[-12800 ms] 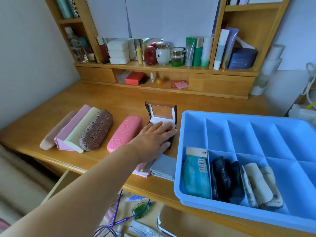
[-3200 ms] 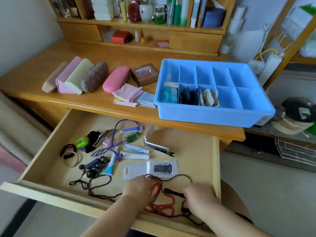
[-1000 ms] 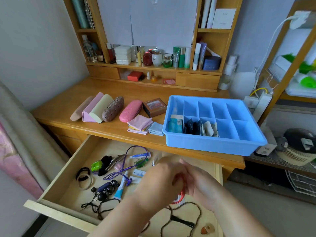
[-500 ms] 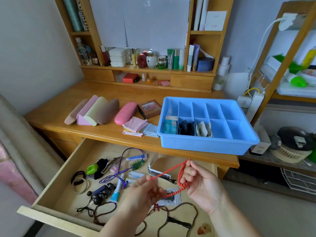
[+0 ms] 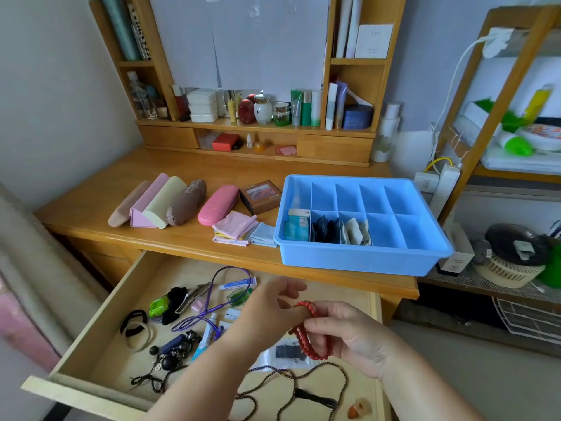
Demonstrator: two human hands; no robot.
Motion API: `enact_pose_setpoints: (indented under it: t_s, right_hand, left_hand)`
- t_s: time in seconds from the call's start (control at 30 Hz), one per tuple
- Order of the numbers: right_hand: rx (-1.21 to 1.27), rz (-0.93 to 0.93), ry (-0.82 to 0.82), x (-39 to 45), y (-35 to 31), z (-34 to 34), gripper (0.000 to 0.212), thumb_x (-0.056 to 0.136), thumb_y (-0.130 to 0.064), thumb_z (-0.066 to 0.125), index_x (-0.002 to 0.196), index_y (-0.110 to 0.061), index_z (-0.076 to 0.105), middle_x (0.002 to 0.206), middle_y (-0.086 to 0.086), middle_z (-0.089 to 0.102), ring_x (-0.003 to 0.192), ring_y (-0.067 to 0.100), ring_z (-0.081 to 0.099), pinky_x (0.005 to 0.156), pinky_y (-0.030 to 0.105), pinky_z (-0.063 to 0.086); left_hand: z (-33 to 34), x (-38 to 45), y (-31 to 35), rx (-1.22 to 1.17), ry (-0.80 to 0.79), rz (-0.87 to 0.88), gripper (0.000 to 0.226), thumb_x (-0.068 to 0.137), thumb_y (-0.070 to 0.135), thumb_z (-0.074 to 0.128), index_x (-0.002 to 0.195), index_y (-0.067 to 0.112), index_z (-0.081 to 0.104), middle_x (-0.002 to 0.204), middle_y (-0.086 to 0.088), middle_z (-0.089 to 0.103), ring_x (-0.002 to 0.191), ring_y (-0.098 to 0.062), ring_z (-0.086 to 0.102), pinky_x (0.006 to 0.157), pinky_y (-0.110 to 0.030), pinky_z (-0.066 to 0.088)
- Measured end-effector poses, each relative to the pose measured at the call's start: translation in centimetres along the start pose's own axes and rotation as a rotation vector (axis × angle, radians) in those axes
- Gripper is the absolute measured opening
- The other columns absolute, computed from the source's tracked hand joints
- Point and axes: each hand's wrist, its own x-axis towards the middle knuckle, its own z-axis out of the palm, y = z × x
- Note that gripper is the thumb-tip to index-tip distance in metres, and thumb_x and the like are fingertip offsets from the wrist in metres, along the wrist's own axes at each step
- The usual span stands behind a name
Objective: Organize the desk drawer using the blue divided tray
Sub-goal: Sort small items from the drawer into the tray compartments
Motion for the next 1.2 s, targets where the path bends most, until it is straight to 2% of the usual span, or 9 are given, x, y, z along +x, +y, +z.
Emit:
enact_pose_setpoints:
  t_s: [0.13, 0.23, 0.47, 0.63, 0.8, 0.93, 1.03, 1.13, 1.2]
  right_hand:
    - [0.186, -0.014, -0.065, -0.6, -0.7, -1.2, 0.019, 0.072, -0.003, 0.061, 0.090, -0.004, 0.068, 0.054, 0.006, 0.047, 0.050, 0.016, 0.046, 0.057, 0.024, 0.044]
    - [0.209, -0.008, -0.062, -1.1, -1.4, -2.4, 0.036, 0.078, -0.002, 0.056, 0.113, 0.006, 0.055, 0.056, 0.006, 0.049, 0.053, 0.016, 0.048, 0.057, 0.025, 0.046]
    - [-0.105, -0.206, 0.380, -3.3, -4.7, -6.7, 0.015, 0.085, 0.004, 0.059, 0.095, -0.007, 0.057, 0.066, 0.000, 0.062, 0.068, 0.011, 0.059, 0.072, 0.022, 0.048]
    - [-0.359, -0.414, 0.532, -4.1, -8.8, -9.2, 0.022, 0.087, 0.001, 0.060, 0.087, -0.020, 0.058, 0.080, -0.004, 0.071, 0.080, 0.006, 0.066, 0.075, 0.016, 0.051]
    - [-1.295, -0.524, 0.733, -1.7, -10.1, -12.5, 0.020, 0.088, -0.012, 0.061, 0.093, -0.031, 0.063, 0.087, -0.015, 0.066, 0.080, 0.008, 0.059, 0.070, 0.024, 0.047]
    - [-1.528, -0.418, 0.684, 0.3, -8.6, -14.2, 0.027, 0.090, -0.012, 0.051, 0.101, -0.027, 0.070, 0.092, -0.007, 0.068, 0.092, 0.017, 0.051, 0.091, 0.031, 0.035]
    - [-1.584, -0.237, 0.610, 0.5, -8.5, -14.4, 0.032, 0.096, -0.036, 0.035, 0.101, -0.036, 0.067, 0.092, -0.011, 0.064, 0.101, 0.010, 0.047, 0.115, 0.042, 0.011]
    - [-1.722, -0.142, 0.564, 0.2, -8.8, -13.3, 0.061, 0.085, -0.068, 0.020, 0.100, -0.033, 0.067, 0.100, -0.012, 0.063, 0.109, 0.010, 0.046, 0.116, 0.048, 0.002]
    - [-1.767, -0.351, 0.655, -0.6, -8.2, -12.4, 0.053, 0.088, -0.061, 0.033, 0.095, -0.023, 0.069, 0.093, -0.007, 0.064, 0.101, 0.018, 0.053, 0.109, 0.042, 0.024]
  left_hand:
    - [0.5, 0.1, -0.8, -0.560, -0.410, -0.140, 0.034, 0.082, 0.020, 0.069, 0.113, 0.008, 0.062, 0.099, -0.016, 0.069, 0.093, -0.029, 0.066, 0.088, -0.042, 0.053]
    - [1.7, 0.9, -0.7, -0.638, -0.347, -0.105, 0.038, 0.080, 0.003, 0.069, 0.117, 0.004, 0.058, 0.101, -0.025, 0.065, 0.088, -0.036, 0.064, 0.085, -0.045, 0.054]
    - [3.7, 4.5, 2.6, -0.628, -0.180, -0.089, 0.021, 0.086, -0.010, 0.056, 0.100, 0.006, 0.055, 0.079, -0.012, 0.065, 0.077, -0.026, 0.067, 0.067, -0.029, 0.057]
    - [3.1, 10.7, 9.5, -0.239, -0.260, 0.176, 0.023, 0.081, -0.005, 0.066, 0.078, 0.014, 0.056, 0.060, 0.009, 0.065, 0.060, -0.006, 0.062, 0.058, -0.016, 0.052]
    - [5.6, 18.4, 14.0, 0.200, -0.266, 0.277, 0.024, 0.075, -0.002, 0.070, 0.070, 0.020, 0.061, 0.068, 0.004, 0.064, 0.068, -0.014, 0.058, 0.069, -0.029, 0.047]
    - [8.7, 21.2, 13.1, 0.654, -0.364, 0.324, 0.018, 0.074, 0.009, 0.068, 0.072, 0.026, 0.064, 0.069, 0.012, 0.061, 0.077, -0.011, 0.061, 0.072, -0.026, 0.051]
    - [10.2, 21.5, 12.2, 0.916, -0.358, 0.405, 0.018, 0.080, 0.019, 0.062, 0.090, 0.032, 0.069, 0.094, 0.007, 0.064, 0.098, -0.016, 0.057, 0.077, -0.026, 0.047]
    - [9.8, 20.8, 11.8, 0.904, -0.307, 0.469, 0.029, 0.084, 0.019, 0.060, 0.109, 0.033, 0.067, 0.110, 0.005, 0.063, 0.112, -0.017, 0.046, 0.088, -0.025, 0.042]
    - [8.5, 19.2, 11.2, 0.710, -0.186, 0.517, 0.029, 0.085, 0.012, 0.058, 0.108, 0.026, 0.068, 0.108, 0.006, 0.065, 0.111, -0.016, 0.047, 0.089, -0.022, 0.038]
